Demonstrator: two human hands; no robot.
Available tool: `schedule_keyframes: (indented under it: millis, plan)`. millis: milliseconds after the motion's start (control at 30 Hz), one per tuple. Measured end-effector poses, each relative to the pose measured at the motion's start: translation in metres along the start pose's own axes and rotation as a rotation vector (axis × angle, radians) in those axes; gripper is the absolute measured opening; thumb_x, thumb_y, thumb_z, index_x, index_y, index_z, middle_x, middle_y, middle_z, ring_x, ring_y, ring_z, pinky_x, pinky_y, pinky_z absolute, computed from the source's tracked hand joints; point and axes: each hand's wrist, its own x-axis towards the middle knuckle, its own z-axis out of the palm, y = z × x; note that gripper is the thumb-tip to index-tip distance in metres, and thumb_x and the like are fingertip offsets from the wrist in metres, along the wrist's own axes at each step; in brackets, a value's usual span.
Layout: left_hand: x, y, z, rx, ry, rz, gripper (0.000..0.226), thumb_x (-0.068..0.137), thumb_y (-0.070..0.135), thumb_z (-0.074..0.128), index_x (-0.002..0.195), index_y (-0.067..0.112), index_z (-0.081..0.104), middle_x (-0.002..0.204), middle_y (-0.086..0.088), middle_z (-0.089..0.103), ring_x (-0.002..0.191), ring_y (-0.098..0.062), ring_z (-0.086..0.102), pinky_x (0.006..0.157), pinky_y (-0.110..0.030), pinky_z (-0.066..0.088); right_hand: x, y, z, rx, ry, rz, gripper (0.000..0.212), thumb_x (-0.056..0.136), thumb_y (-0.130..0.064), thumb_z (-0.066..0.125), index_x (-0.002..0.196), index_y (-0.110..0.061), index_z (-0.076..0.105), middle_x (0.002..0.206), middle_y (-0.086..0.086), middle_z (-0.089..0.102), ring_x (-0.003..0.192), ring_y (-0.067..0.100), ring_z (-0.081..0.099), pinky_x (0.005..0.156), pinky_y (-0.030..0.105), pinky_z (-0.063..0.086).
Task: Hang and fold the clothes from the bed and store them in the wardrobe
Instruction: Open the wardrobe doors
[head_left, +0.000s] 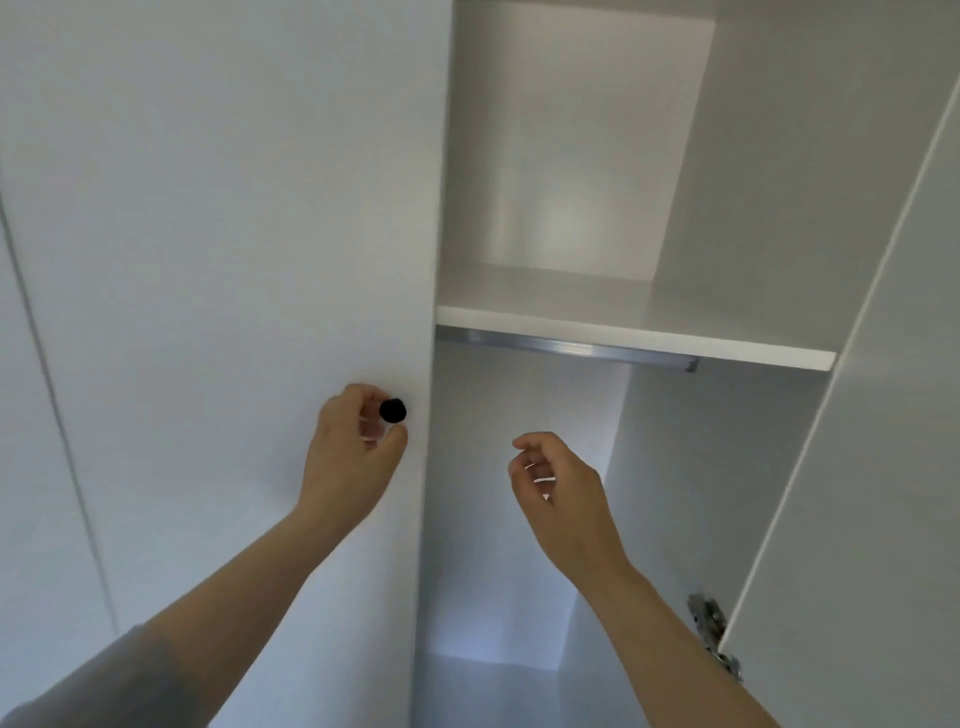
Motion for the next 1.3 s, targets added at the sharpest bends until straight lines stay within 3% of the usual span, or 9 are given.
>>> schedule_keyframes:
  millis: [167, 367, 567, 733, 800, 933, 1167, 1300]
  plan:
    - [-0.006, 0.01, 0.006, 0.052, 0.031, -0.014, 0.02, 0.085, 0.011, 0.061, 0.092, 0.03, 0.058, 0.095, 0.012, 0.062, 0.079, 0.001, 0.059, 0.065, -0.011, 0.043, 0.017, 0.017, 0.007, 0.097, -0.063, -0.025, 0.017, 0.094, -0.019, 0.058, 0.108, -0.029, 0.06, 0.092, -0.013, 0.065, 0.087, 0.004, 0.062, 0.07, 0.012, 0.048]
    - [-0.019, 0.021, 0.004, 0.151, 0.015, 0.0, 0.019, 0.086, 0.014, 0.057, 0.102, 0.024, 0.057, 0.101, 0.011, 0.057, 0.085, -0.005, 0.059, 0.076, -0.027, 0.052, 0.018, 0.013, 0.013, 0.202, -0.062, -0.033, 0.019, 0.093, -0.022, 0.059, 0.106, -0.036, 0.059, 0.09, -0.019, 0.065, 0.086, 0.002, 0.063, 0.068, 0.009, 0.047]
    - [-0.046, 0.024, -0.02, 0.147, 0.015, 0.041, 0.023, 0.086, 0.015, 0.058, 0.106, 0.027, 0.056, 0.105, 0.014, 0.057, 0.088, -0.003, 0.059, 0.08, -0.027, 0.054, 0.018, -0.019, 0.017, 0.278, -0.053, -0.079, 0.014, 0.095, -0.023, 0.06, 0.099, -0.037, 0.062, 0.091, -0.014, 0.067, 0.085, 0.002, 0.064, 0.07, 0.009, 0.047]
    - [-0.071, 0.024, -0.045, 0.118, 0.028, 0.06, 0.025, 0.087, 0.017, 0.061, 0.107, 0.03, 0.056, 0.106, 0.015, 0.059, 0.09, -0.007, 0.061, 0.081, -0.027, 0.055, 0.022, -0.062, 0.027, 0.442, -0.167, -0.074, 0.017, 0.097, -0.029, 0.057, 0.111, -0.027, 0.067, 0.103, -0.008, 0.072, 0.097, 0.012, 0.069, 0.092, 0.037, 0.055]
    - [-0.08, 0.025, -0.056, 0.124, 0.023, 0.062, 0.025, 0.087, 0.019, 0.061, 0.108, 0.032, 0.056, 0.106, 0.017, 0.059, 0.091, -0.007, 0.061, 0.081, -0.024, 0.055, 0.021, -0.081, 0.032, 0.483, -0.202, -0.103, 0.028, 0.096, -0.036, 0.056, 0.118, -0.022, 0.067, 0.107, -0.007, 0.072, 0.1, 0.011, 0.069, 0.095, 0.04, 0.054]
    - [-0.092, 0.029, -0.074, 0.135, 0.006, 0.088, 0.023, 0.088, 0.022, 0.061, 0.107, 0.035, 0.056, 0.104, 0.021, 0.058, 0.093, -0.006, 0.061, 0.081, -0.019, 0.053, 0.013, -0.108, 0.045, 0.493, -0.289, -0.178, 0.037, 0.096, -0.041, 0.052, 0.122, -0.019, 0.065, 0.111, -0.007, 0.072, 0.104, 0.014, 0.068, 0.094, 0.044, 0.054]
    - [-0.101, 0.031, -0.092, 0.096, 0.018, 0.058, 0.029, 0.091, 0.017, 0.059, 0.11, 0.039, 0.061, 0.101, 0.022, 0.061, 0.096, -0.006, 0.062, 0.082, -0.014, 0.05, 0.005, -0.118, 0.053, 0.464, -0.168, -0.157, 0.026, 0.098, -0.024, 0.056, 0.118, -0.015, 0.07, 0.1, -0.006, 0.075, 0.093, 0.019, 0.07, 0.085, 0.049, 0.056]
    - [-0.113, 0.019, -0.118, 0.085, 0.093, -0.015, 0.029, 0.09, 0.017, 0.061, 0.11, 0.039, 0.064, 0.098, 0.024, 0.063, 0.096, -0.001, 0.062, 0.078, -0.008, 0.048, 0.002, -0.12, 0.054, 0.484, -0.152, -0.133, 0.026, 0.098, -0.024, 0.057, 0.118, -0.017, 0.071, 0.095, 0.008, 0.075, 0.091, 0.043, 0.065, 0.078, 0.057, 0.054]
